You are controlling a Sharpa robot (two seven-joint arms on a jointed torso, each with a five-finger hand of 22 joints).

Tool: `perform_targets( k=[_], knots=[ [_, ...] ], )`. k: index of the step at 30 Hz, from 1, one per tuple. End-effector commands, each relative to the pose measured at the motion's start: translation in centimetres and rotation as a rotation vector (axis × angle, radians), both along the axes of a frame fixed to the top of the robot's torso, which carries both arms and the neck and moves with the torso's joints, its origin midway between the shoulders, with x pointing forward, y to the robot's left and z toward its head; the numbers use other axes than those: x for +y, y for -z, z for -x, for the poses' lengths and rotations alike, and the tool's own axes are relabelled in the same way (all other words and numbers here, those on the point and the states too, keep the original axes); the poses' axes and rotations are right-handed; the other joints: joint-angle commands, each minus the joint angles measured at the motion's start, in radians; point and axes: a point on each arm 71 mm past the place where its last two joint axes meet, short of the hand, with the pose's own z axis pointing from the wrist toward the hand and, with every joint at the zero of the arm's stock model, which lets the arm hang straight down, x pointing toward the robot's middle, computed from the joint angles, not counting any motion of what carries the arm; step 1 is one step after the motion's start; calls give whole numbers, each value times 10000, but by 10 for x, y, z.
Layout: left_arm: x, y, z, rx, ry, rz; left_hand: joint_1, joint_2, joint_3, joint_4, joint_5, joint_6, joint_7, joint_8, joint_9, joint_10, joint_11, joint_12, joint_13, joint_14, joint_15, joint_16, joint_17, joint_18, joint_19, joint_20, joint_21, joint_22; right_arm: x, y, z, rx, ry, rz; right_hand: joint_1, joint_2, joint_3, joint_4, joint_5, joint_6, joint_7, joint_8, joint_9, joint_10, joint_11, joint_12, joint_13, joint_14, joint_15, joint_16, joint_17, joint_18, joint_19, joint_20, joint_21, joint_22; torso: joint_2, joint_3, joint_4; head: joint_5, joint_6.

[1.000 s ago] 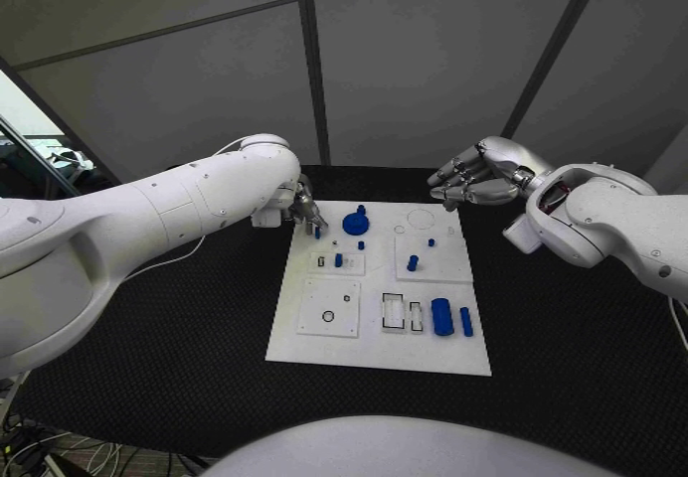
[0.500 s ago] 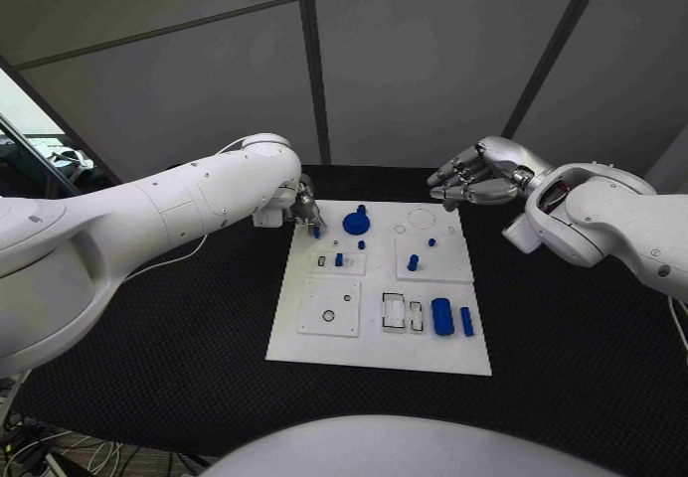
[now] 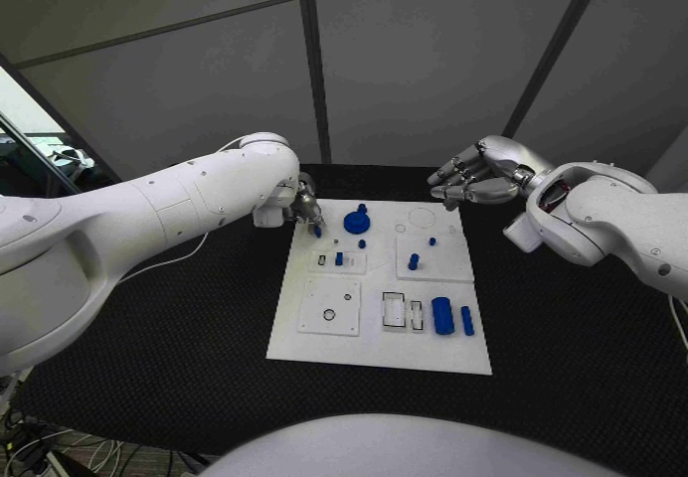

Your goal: Assemble the parts on the task board

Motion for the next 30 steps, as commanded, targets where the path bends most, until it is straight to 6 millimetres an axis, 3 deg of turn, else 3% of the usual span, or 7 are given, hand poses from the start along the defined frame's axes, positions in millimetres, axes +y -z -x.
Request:
perform_targets(
  k=[1,12,20,25,30],
  knots=[
    [2,-3,1,-253,-174,555,-329,-57,1023,-735,24,-112,-8,129,96,45,-24,-47,-23,678,-25,-55,1256,-364,736,-47,21,1951,1,-1,0,-19,-87,8,-16,69,0,-13,58,-12,-26,-6,0,-57,-13,41,-14,-42,-32,-63,16,21,17,48,-69,-14,-6,3,9,-15,0],
    [6,-19,17,-1021,-286,1162,-495,-207,1399,-861,-128,-154,-61,297,247,108,-78,-14,16,677,-83,-48,1265,-349,709,-86,-32,1893,-7,-1,-2,-23,91,59,-24,72,-3,-7,65,-13,-23,-2,1,-56,-11,46,-16,-40,-31,-64,19,21,24,50,-74,-19,-13,2,93,-55,4],
    [3,-26,38,-1459,31,1484,-534,-473,1809,-1063,-120,-160,-111,462,387,204,-128,21,77,678,-126,-44,1273,-346,706,-130,-48,1881,-9,0,-4,-37,147,70,-24,72,-3,-7,65,-13,-23,-2,1,-56,-11,46,-16,-40,-31,-64,19,21,24,50,-74,-19,-16,14,75,-6,-10],
    [3,-22,49,-1762,212,1417,-563,-577,1974,-1110,-117,-137,-127,524,433,274,-144,56,130,679,-137,-43,1276,-353,719,-142,-27,1908,-8,0,-4,-41,142,67,-24,72,-3,-7,65,-13,-23,-2,1,-56,-11,46,-16,-40,-31,-64,19,21,24,50,-74,-19,-14,16,94,28,-29],
    [1,-15,60,-1976,377,1323,-579,-634,2085,-1133,-116,-125,-137,558,458,305,-154,64,144,681,-146,-39,1280,-356,726,-150,-17,1922,-8,0,-4,-57,133,67,-24,72,-3,-7,65,-13,-23,-2,1,-56,-11,46,-16,-40,-31,-64,19,21,24,50,-74,-19,-3,6,75,92,-35]
  ],
)
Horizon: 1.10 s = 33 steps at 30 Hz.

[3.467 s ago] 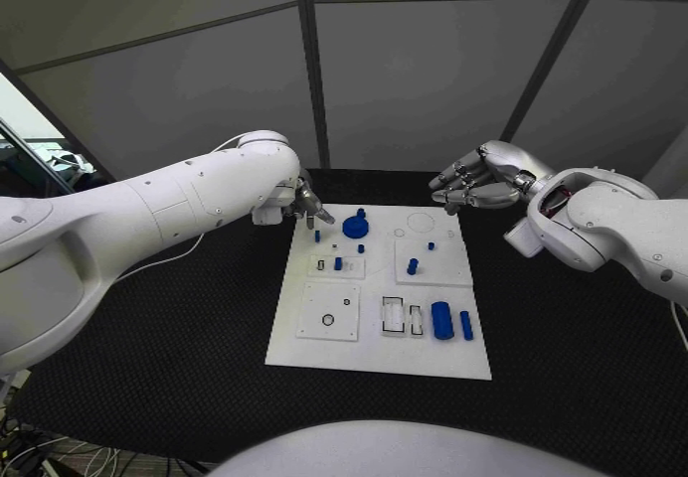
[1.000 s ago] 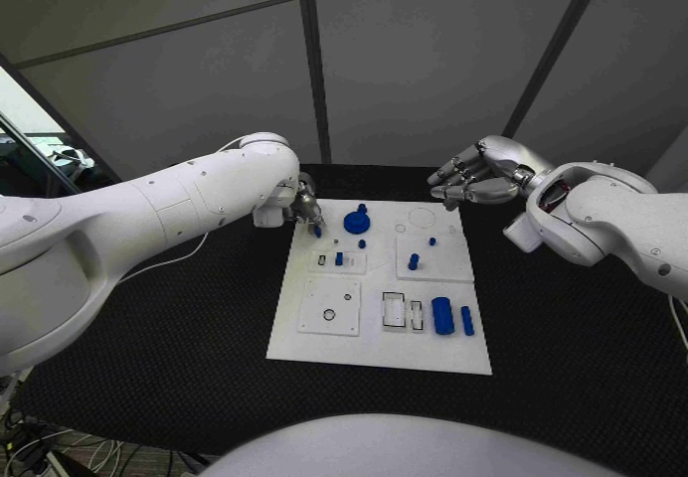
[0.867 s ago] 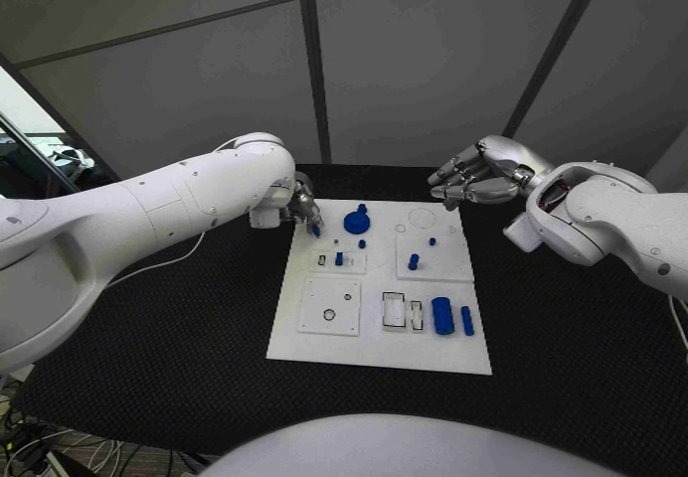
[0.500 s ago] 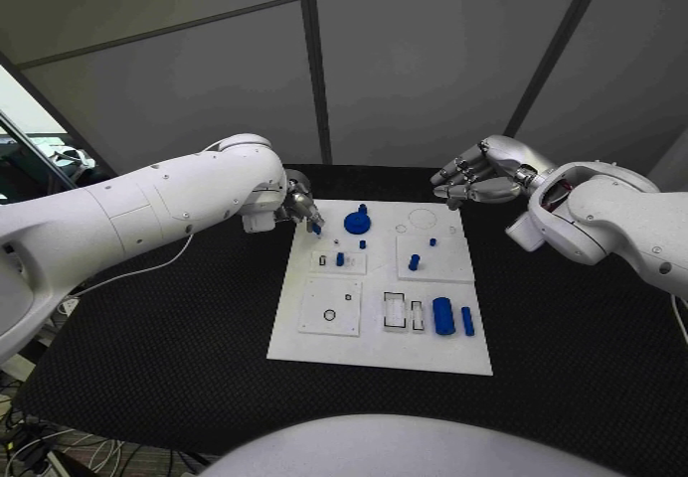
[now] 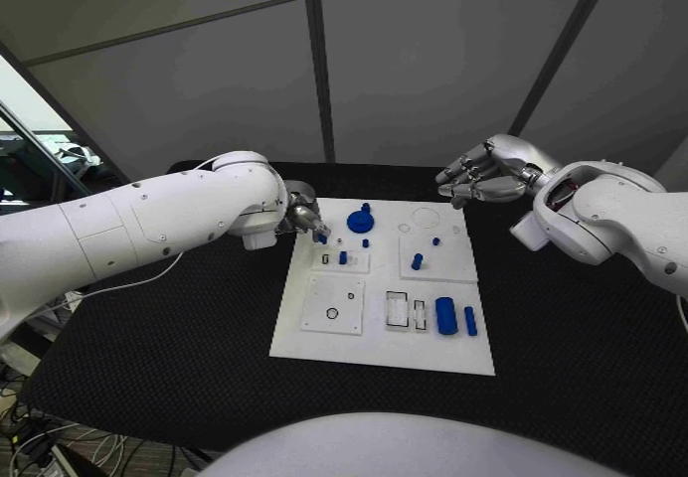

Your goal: Assemble the parts on the task board

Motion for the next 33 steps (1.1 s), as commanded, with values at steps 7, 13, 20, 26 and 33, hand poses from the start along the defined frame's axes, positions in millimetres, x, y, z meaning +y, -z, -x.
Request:
perform_targets(
  k=[7,13,20,26,33],
  knots=[
    [-2,8,9,-666,60,-367,-15,-141,1088,-904,67,27,-76,57,46,89,-15,71,28,676,-75,-39,1280,-359,733,-80,-5,1939,1,-2,0,-93,-104,2,-24,72,-3,-7,66,-13,-23,-2,2,-57,-11,46,-10,-41,-31,-64,11,21,24,50,-35,-10,8,-6,-30,65,-22],
    [-2,15,14,-389,45,-647,-30,-170,1159,-914,68,28,-79,74,59,118,-20,88,56,677,-80,-37,1283,-390,787,-84,97,2061,0,-2,0,-115,-100,3,-24,72,-3,-7,66,-13,-23,-2,2,-57,-11,46,-10,-41,-31,-64,11,21,24,50,-35,-10,11,2,-19,78,-38],
    [-5,22,16,-240,99,-766,-36,-187,1205,-923,72,26,-81,83,68,122,-22,82,49,677,-82,-38,1282,-389,787,-86,94,2057,1,-2,1,-149,-110,-18,-36,88,-3,7,67,-16,-22,1,3,-59,-9,50,-14,-40,-29,-67,15,20,31,52,-44,-17,12,1,-35,86,-44],
    [-8,27,19,-106,194,-809,-43,-205,1244,-932,75,26,-82,93,75,131,-23,85,56,677,-83,-37,1284,-389,786,-87,93,2056,1,-2,1,-155,-113,-22,-33,95,0,8,72,-13,-25,5,4,-55,-11,54,-14,-36,-30,-67,17,22,35,51,-46,-19,14,-1,-24,85,-70],
    [-9,30,21,-6,252,-830,-43,-205,1244,-932,75,26,-82,93,75,131,-23,85,56,677,-83,-37,1284,-389,786,-87,93,2056,1,-2,1,-150,-116,-20,-33,95,0,8,72,-13,-25,5,4,-55,-11,54,-14,-36,-30,-67,17,22,35,51,-46,-19,11,-1,-21,78,-73]
  ],
)
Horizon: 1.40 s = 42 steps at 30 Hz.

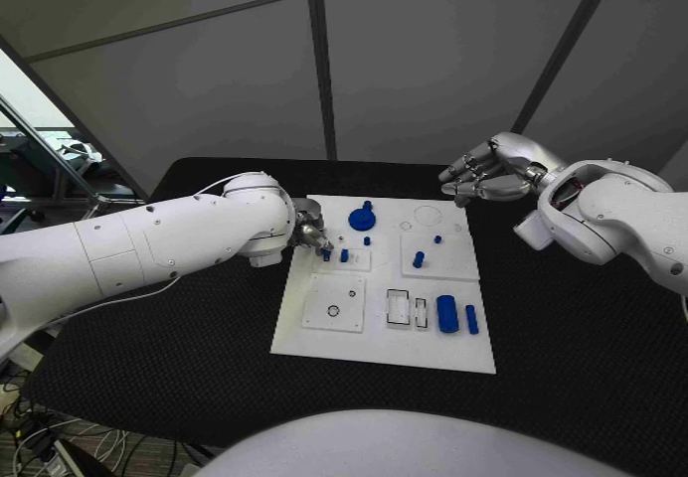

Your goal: Assemble the parts on the task board

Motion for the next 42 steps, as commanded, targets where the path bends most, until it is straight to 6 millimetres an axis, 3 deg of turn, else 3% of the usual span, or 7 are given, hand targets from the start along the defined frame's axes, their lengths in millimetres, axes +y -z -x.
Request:
perform_targets(
  k=[1,33,42],
  knots=[
    [1,5,3,178,46,-265,37,-47,945,-908,46,1,-59,39,11,80,-6,49,10,643,-48,-37,1283,-389,786,-89,44,2056,1,-2,0,-108,-87,-42,-33,95,0,8,25,-13,-25,5,4,-55,-11,55,-17,-36,-31,-67,12,21,35,51,-46,-12,0,-1,4,-7,-7],
    [0,8,7,591,399,-479,-92,-226,1370,-962,270,14,-60,196,128,98,-7,4,-34,644,-46,-43,1278,-390,791,-84,47,2066,2,-2,0,-77,-127,-26,-28,98,2,6,29,-9,-28,10,6,-49,-15,60,-17,-30,-34,-66,16,23,42,50,-48,-14,3,-3,-6,21,-36],
    [-6,12,4,790,542,-578,-367,-322,1382,-824,267,68,-94,303,205,143,-20,26,-6,645,-51,-43,1278,-394,799,-82,59,2085,2,-2,0,-79,-132,-30,-28,98,2,6,29,-9,-28,10,6,-49,-15,60,-17,-30,-34,-66,16,23,42,50,-48,-14,4,3,-15,-2,-83]
  ],
)
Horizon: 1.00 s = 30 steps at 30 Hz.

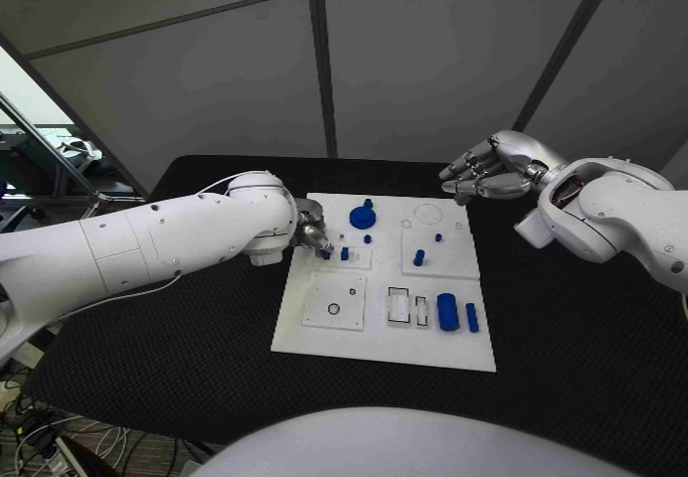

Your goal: Assemble the parts on the task board

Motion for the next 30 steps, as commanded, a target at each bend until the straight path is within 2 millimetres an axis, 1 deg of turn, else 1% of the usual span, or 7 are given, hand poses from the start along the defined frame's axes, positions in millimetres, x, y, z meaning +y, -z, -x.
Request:
perform_targets(
  k=[1,7,18,20,25,27,30],
  knots=[
    [-3,8,4,586,313,-306,-204,-139,865,-830,9,54,-117,61,29,98,-16,36,28,645,-59,-45,1278,-395,801,-85,64,2089,1,-2,0,-77,-114,-35,-28,98,1,6,29,-9,-28,10,6,-49,-15,60,-12,-30,-34,-65,12,23,42,50,-49,-16,1,6,-7,-25,-31],
    [-2,12,3,781,350,-415,-600,-339,504,-668,-3,158,-205,109,56,119,-82,44,26,648,-105,-41,1282,-395,803,-118,63,2093,0,-2,1,-77,-104,-34,-28,98,1,6,29,-9,-28,10,6,-49,-15,60,-12,-30,-34,-65,12,23,42,50,-49,-16,-4,4,1,-56,-53],
    [-1,13,1,689,163,-394,-1131,-471,31,-402,-16,339,-265,96,30,124,-135,23,-6,650,-153,-41,1284,-399,812,-171,73,2113,0,-2,1,-85,-104,-37,-31,93,-4,6,32,-8,-30,15,8,-47,-17,66,-14,-25,-36,-66,17,24,52,49,-55,-22,-11,-4,14,-74,-49],
    [0,13,0,606,70,-363,-1459,-529,-281,-163,-27,396,-247,88,19,120,-116,16,-26,650,-140,-42,1284,-400,813,-165,72,2114,0,-2,1,-87,-101,-38,-35,89,-8,9,32,-10,-28,15,8,-49,-15,66,-15,-26,-35,-68,17,23,53,50,-57,-24,-10,-5,16,-71,-44],
    [4,12,-2,438,-133,-306,-2141,-814,-1357,338,-38,479,-205,63,1,113,-80,30,-36,652,-112,-39,1287,-400,813,-147,67,2114,0,-2,1,-92,-99,-39,-35,89,-8,9,32,-10,-28,15,8,-49,-15,66,-15,-26,-35,-68,17,23,53,50,-57,-24,-7,-1,13,-58,-21],
    [5,12,-2,381,-199,-287,-2243,-869,-1784,461,-35,483,-209,48,-3,106,-79,36,-35,652,-112,-39,1289,-400,815,-145,68,2118,0,-2,0,-94,-96,-40,-35,89,-8,9,32,-10,-28,15,8,-49,-15,66,-15,-26,-35,-68,17,23,53,50,-57,-24,-4,-2,9,-56,-21],
    [6,11,-2,289,-291,-248,-2187,-822,-2398,601,-22,490,-236,37,-1,102,-95,50,-22,654,-133,-36,1292,-403,821,-153,74,2129,0,-2,0,-96,-92,-39,-44,82,-15,13,32,-17,-26,14,7,-57,-11,64,-18,-30,-32,-72,18,22,54,52,-63,-27,-2,-11,6,-61,-11]
  ],
)
